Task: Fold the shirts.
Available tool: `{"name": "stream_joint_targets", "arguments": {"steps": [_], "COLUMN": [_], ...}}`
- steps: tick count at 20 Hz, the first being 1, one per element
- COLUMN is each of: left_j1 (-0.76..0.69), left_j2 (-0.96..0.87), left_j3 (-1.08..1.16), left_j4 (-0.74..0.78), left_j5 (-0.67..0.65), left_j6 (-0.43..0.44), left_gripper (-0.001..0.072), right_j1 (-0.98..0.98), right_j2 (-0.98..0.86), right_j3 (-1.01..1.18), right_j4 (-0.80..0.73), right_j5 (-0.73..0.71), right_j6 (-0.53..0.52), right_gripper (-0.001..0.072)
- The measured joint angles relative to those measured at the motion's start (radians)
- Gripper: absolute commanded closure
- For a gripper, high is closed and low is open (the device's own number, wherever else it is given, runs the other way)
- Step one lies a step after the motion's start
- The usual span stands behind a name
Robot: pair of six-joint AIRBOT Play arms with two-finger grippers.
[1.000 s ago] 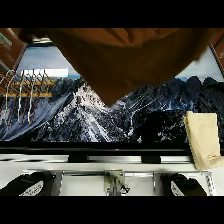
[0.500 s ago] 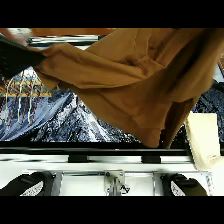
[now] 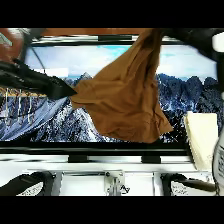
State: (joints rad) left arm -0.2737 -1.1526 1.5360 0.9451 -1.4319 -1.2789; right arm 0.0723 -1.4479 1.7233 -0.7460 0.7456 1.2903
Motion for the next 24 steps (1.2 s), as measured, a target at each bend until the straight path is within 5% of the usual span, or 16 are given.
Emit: {"name": "stream_joint_targets", "arguments": {"steps": [1,2,3,10,15,20,24], "left_j1": [0.0,0.0,0.0,0.018,0.084,0.113,0.118], "left_j2": [-0.012,-0.025,-0.035,-0.061,-0.063,-0.063,-0.064], "left_j3": [-0.032,-0.057,-0.074,-0.092,-0.084,-0.082,-0.082], "left_j4": [0.0,-0.001,-0.002,-0.004,-0.003,-0.003,-0.003], "left_j5": [0.034,0.077,0.119,0.333,0.334,0.299,0.291], "left_j6": [0.003,0.006,0.008,0.074,0.118,0.131,0.133], "left_gripper": [0.0678,0.0678,0.0677,0.0677,0.0677,0.0677,0.0677], "right_j1": [0.0,0.0,0.0,-0.085,-0.049,0.14,0.38], "right_j2": [-0.043,-0.082,-0.113,-0.092,0.146,0.469,0.589], "right_j3": [0.0,0.0,0.0,0.013,-0.221,-0.85,-1.126], "right_j4": [0.005,0.013,0.019,0.023,-0.195,-0.149,-0.133], "right_j5": [0.04,0.079,0.114,0.415,0.602,0.386,0.115], "right_j6": [0.027,0.063,0.09,0.211,0.274,0.495,0.753], "right_gripper": [0.052,0.0249,0.0157,0.0132,0.0132,0.0132,0.0132]}}
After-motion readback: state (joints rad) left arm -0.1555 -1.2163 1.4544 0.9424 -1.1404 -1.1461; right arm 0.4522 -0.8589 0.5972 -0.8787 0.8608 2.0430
